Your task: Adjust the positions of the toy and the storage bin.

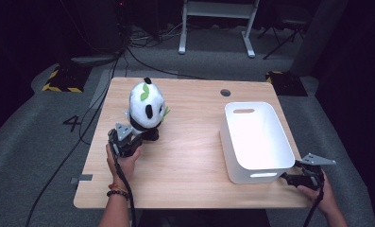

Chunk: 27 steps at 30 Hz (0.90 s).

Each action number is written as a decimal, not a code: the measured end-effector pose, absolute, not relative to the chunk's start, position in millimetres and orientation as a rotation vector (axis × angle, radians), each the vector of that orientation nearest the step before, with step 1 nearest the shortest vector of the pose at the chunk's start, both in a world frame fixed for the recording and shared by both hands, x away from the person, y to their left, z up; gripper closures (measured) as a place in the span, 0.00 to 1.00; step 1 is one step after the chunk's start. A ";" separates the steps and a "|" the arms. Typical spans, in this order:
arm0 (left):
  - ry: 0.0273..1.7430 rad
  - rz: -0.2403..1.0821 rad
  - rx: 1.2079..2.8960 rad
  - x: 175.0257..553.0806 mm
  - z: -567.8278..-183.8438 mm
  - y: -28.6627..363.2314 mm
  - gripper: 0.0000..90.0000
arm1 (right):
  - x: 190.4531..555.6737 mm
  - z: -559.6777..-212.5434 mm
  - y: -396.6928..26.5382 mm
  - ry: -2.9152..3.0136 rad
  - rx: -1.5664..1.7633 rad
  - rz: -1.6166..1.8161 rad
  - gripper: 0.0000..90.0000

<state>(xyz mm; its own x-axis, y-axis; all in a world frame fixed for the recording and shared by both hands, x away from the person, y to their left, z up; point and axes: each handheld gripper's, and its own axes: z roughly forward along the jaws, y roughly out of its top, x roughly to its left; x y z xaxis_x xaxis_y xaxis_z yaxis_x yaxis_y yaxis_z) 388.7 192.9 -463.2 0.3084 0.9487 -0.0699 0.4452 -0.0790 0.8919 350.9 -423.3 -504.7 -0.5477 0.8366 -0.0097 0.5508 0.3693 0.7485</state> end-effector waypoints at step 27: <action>1.120 0.635 1.753 386.1 -455.3 152.3 0.74 | 351.0 -504.7 -423.3 2.246 1.208 1.003 0.21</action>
<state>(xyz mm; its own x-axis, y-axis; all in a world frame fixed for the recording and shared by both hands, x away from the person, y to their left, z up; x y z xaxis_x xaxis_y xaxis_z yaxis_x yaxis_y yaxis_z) 386.1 152.3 -455.3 0.4505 0.8911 -0.0548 0.4105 -0.1522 0.8990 351.0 -423.3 -504.7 -0.5474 0.8368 -0.0099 0.5511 0.3694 0.7482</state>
